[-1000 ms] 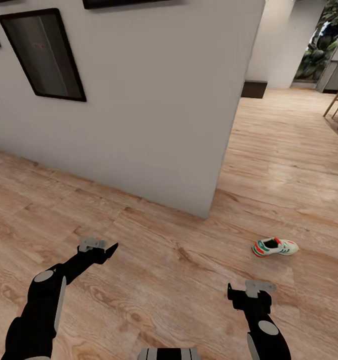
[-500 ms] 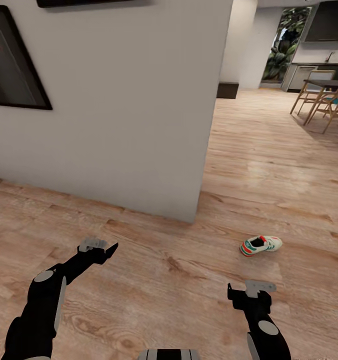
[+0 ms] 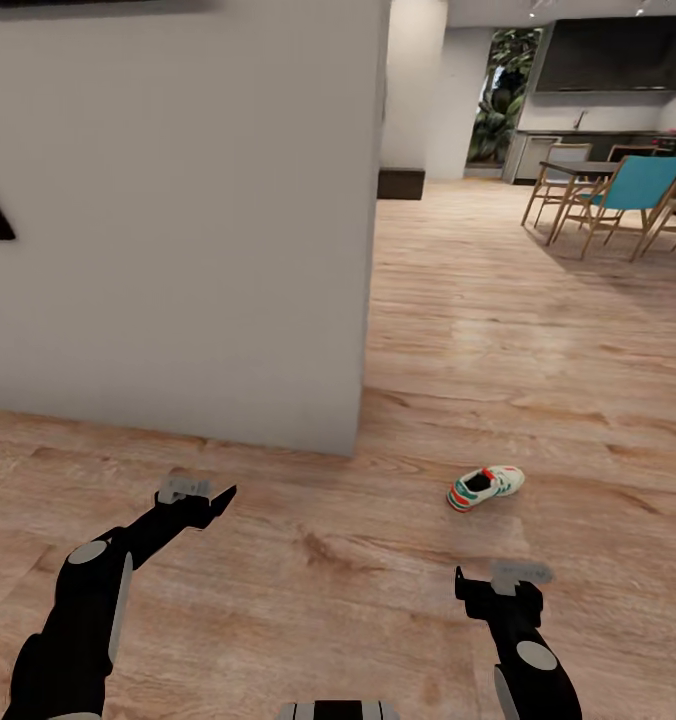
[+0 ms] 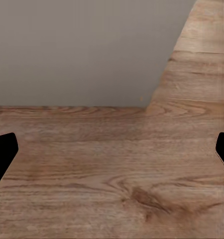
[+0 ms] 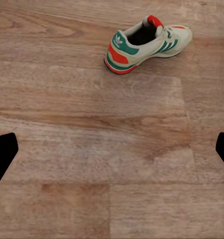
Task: Pick up the two gym shoes and the two sandals from the corridor floor and place them onto the hallstand (shoe rack) in the corridor, making sure they are on the rack and not on the floor. Arrange them so the two gym shoes are next to each other and the two sandals are next to each other.
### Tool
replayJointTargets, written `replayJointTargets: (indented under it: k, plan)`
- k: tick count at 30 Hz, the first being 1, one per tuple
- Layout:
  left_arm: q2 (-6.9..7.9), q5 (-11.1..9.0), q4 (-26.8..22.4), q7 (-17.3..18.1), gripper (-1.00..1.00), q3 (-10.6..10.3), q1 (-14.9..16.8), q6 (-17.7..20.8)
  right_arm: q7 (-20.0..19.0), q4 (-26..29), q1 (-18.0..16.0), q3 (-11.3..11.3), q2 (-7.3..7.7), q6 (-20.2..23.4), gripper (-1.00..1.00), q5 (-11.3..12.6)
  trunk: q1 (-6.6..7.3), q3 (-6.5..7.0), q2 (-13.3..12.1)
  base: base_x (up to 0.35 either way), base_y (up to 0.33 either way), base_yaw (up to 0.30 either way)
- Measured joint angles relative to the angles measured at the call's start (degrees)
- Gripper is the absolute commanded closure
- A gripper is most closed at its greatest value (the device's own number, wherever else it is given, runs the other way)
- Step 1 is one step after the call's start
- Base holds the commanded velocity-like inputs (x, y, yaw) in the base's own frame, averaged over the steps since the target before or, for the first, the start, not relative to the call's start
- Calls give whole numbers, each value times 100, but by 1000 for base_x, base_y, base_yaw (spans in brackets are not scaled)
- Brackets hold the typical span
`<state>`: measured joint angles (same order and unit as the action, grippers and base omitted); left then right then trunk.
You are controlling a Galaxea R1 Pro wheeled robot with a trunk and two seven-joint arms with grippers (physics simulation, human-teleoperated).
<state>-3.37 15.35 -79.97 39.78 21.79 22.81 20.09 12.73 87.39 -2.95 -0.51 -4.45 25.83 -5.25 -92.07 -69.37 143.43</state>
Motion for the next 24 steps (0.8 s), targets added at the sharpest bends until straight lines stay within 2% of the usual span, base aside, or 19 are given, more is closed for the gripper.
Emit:
replayJointTargets:
  k: [24]
  plan:
    - [0,0,1,-7,-100,0,-4,1,0,0,-1,0,0,0,-100,0,0,102,0,119,0,-271]
